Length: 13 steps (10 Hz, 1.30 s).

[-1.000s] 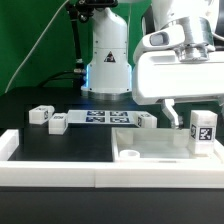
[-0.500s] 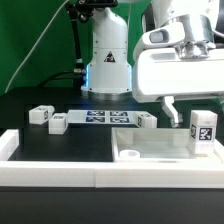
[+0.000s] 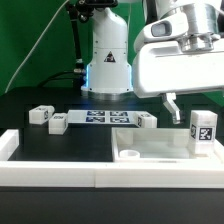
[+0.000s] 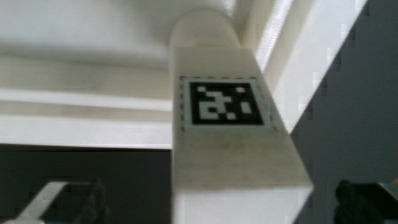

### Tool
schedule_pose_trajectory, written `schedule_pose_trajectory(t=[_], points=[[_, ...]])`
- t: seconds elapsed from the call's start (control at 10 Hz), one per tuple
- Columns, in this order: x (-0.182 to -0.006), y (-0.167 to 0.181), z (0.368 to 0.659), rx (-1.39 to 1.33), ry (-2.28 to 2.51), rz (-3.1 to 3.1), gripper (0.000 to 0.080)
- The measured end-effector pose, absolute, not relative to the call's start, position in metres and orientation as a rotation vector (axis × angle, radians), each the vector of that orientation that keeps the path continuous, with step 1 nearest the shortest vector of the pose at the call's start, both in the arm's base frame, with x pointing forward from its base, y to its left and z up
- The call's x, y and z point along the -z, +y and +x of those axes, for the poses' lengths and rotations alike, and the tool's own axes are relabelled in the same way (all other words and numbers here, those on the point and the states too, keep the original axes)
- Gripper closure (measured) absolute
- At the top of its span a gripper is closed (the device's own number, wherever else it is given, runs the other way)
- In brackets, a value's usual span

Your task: Assemble one leg

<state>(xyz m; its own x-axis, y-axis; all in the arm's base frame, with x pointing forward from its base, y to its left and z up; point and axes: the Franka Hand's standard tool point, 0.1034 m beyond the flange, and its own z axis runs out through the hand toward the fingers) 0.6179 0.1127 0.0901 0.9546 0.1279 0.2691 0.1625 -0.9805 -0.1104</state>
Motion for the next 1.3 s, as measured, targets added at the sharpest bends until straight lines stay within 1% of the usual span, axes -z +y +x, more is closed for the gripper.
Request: schedule_pose_trajectory(t=[0.2,0.3,0.6,0.9,1.2,1.3], points=[[-0.096,0.113,0.619,0.162,-0.224,-2.967,0.0151],[-0.097,0.112,0.625,0.222,-0.220,-2.969,0.0151],[-0.094,0.112,0.623,0.219,-0.218,-2.971,0.0151],[-0.088,0.114,0.620,0.232,-0.084,-2.979,0.0151],[-0.083,0.113,0.619,0.231,-0.082,-2.980,0.0151],[-0.083,0.113,0.619,0.231,-0.081,-2.980,0.0263]])
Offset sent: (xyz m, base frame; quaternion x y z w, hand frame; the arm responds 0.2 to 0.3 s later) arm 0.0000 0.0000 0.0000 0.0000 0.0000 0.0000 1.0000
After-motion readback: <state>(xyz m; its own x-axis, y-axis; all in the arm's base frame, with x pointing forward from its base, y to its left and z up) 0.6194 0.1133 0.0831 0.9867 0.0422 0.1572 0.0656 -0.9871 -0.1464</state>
